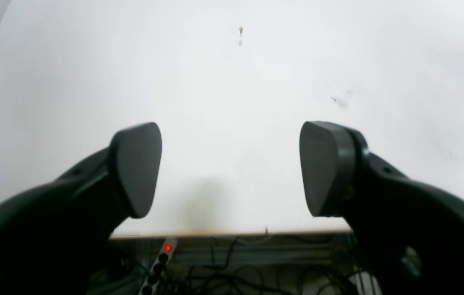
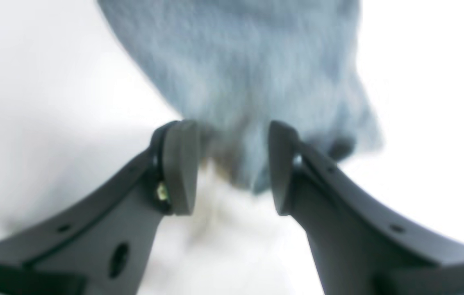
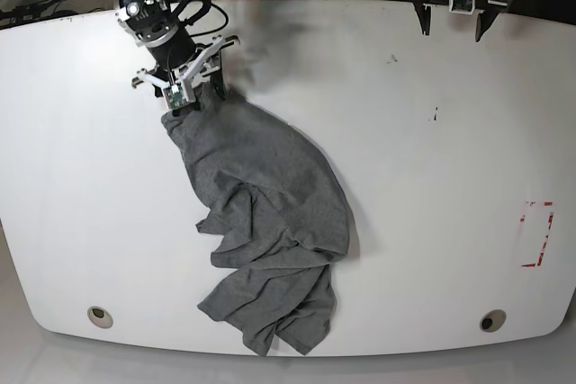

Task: Fold the T-shirt properly
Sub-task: 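Reach the right gripper to the grey T-shirt's collar edge and grasp it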

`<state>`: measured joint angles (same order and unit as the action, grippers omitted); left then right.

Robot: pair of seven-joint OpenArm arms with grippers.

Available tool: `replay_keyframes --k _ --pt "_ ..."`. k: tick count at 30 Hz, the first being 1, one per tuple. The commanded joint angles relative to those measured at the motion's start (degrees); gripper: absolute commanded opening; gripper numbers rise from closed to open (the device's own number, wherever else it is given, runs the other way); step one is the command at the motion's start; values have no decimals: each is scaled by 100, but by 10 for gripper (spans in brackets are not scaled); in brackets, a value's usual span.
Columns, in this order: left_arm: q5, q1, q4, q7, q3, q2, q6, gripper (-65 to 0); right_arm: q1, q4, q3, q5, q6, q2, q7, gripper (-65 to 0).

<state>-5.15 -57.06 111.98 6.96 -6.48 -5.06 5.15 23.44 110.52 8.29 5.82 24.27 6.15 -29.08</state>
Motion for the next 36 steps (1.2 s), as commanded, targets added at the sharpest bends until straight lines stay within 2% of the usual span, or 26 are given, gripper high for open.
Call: replay_keyframes --k 1,6,11,18,21,30,36 --pt "-8 -74 103 161 -24 80 44 -157 -283 91 28 29 56 40 -77 -374" --pt "-17 49 94 161 -33 132 44 -157 -1100 -50 28 29 285 40 -727 -374" --pt "-26 119 94 161 -16 132 35 -157 -1812 -621 28 20 461 48 -1000 -374" --pt "-26 137 94 161 -24 132 35 -157 -2735 -1940 28 72 522 277 -1008 -374" --pt "-35 286 94 161 -33 124 35 -157 -3078 -2397 36 72 698 277 -1000 -374" --pt "-35 312 85 161 -42 106 26 -157 -3685 -3294 36 72 1129 383 -1000 -374" --pt "-35 312 85 161 -33 97 26 -157 -3773 -3522 36 72 1164 383 -991 -374"
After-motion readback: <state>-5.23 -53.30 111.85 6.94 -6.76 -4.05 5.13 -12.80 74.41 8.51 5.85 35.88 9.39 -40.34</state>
